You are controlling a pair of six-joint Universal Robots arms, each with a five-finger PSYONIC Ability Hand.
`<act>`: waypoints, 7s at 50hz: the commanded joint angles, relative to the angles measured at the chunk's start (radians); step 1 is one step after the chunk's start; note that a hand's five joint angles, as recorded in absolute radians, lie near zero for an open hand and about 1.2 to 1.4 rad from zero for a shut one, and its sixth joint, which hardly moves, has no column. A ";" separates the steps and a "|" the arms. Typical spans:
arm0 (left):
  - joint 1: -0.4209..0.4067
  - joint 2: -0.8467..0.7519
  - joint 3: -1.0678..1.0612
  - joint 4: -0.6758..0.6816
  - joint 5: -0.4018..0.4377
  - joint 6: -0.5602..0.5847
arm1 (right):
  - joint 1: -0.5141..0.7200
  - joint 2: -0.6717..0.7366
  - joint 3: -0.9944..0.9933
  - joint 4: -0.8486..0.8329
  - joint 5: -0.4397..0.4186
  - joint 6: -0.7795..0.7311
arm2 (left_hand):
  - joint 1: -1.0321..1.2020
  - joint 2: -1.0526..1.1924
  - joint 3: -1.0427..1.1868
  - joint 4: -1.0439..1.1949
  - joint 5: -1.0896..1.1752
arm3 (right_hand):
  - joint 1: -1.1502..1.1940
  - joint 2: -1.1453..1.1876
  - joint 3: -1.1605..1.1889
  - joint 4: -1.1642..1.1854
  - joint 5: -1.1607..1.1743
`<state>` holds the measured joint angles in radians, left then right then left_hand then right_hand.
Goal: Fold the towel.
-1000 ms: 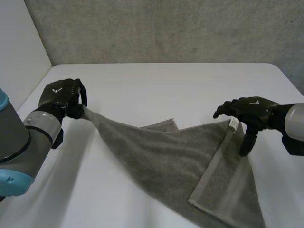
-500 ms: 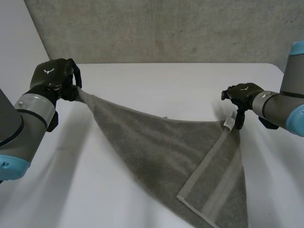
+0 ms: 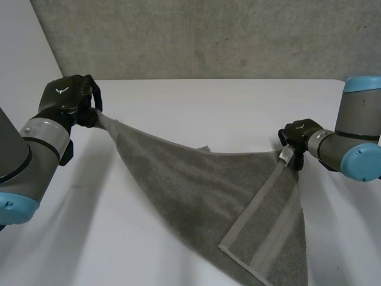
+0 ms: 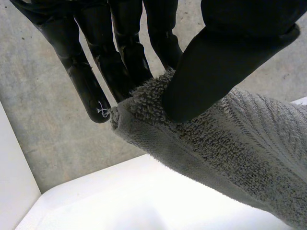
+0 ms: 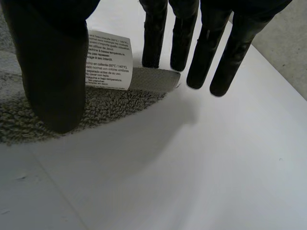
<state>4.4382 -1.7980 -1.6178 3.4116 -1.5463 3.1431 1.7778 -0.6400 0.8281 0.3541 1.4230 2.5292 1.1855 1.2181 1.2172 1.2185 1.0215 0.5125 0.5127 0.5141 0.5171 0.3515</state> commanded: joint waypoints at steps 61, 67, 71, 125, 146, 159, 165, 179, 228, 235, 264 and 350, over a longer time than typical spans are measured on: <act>0.004 -0.348 0.044 0.140 -0.081 0.000 | 0.057 -0.064 0.217 -0.228 -0.239 -0.190 | 0.211 0.178 0.179 0.178 0.200 | 0.884 0.884 0.882 0.879 0.870; 0.004 -0.279 -0.002 0.140 -0.081 0.000 | 0.034 -0.159 0.305 -0.234 -0.239 -0.129 | 0.211 0.178 0.179 0.178 0.200 | 0.250 0.250 0.249 0.246 0.237; 0.006 -0.215 -0.042 0.140 -0.081 0.000 | 0.009 -0.225 0.358 -0.271 -0.240 -0.007 | 0.211 0.178 0.179 0.178 0.200 | 0.119 0.118 0.117 0.114 0.105; 0.046 -0.124 -0.102 0.146 -0.081 -0.005 | 0.091 -0.092 0.347 -0.446 0.037 0.523 | 0.211 0.178 0.179 0.178 0.200 | 0.118 0.118 0.116 0.113 0.104; 0.053 -0.119 -0.103 0.146 -0.081 -0.005 | 0.071 -0.218 0.402 -0.477 0.086 0.491 | 0.211 0.178 0.179 0.178 0.200 | 0.178 0.177 0.176 0.173 0.164; 0.055 -0.119 -0.106 0.146 -0.081 -0.005 | 0.071 -0.155 0.384 -0.469 0.048 0.490 | 0.211 0.178 0.179 0.178 0.200 | 0.101 0.101 0.099 0.096 0.087; 0.055 -0.119 -0.106 0.146 -0.081 -0.005 | 0.071 -0.161 0.393 -0.457 0.050 0.494 | 0.211 0.178 0.179 0.178 0.200 | -0.025 -0.025 -0.026 -0.029 -0.038; 0.058 -0.119 -0.106 0.146 -0.081 -0.005 | 0.071 -0.182 0.447 -0.442 0.043 0.485 | 0.211 0.178 0.179 0.178 0.200 | -0.072 -0.073 -0.074 -0.077 -0.086; 0.061 -0.067 -0.103 0.140 -0.080 0.000 | 0.009 -0.381 0.430 -0.508 -0.041 0.480 | 0.211 0.178 0.179 0.178 0.200 | 0.884 0.884 0.882 0.879 0.870; 0.089 0.156 -0.102 0.106 -0.036 0.050 | -0.046 -0.662 0.442 -0.350 -0.173 0.388 | 0.211 0.178 0.179 0.178 0.200 | 0.884 0.884 0.882 0.879 0.870; 0.087 -0.018 0.157 -0.158 0.091 0.168 | -0.023 -0.445 -0.007 0.284 -0.119 -0.333 | 0.211 0.178 0.179 0.178 0.200 | 0.884 0.884 0.882 0.879 0.870; 0.116 -0.070 -0.269 0.061 0.110 0.210 | -0.163 -0.500 0.773 -0.540 -0.230 0.128 | -0.902 -0.934 -0.933 -0.935 -0.912 | 0.884 0.884 0.882 0.879 0.870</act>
<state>4.5623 -1.8492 -1.8880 3.5773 -1.4367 3.4086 1.6174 -1.1407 1.6039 -0.1868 1.1887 2.6464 0.2482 0.2399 0.2416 0.2419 0.0668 1.3272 1.3274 1.3336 1.3376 1.1716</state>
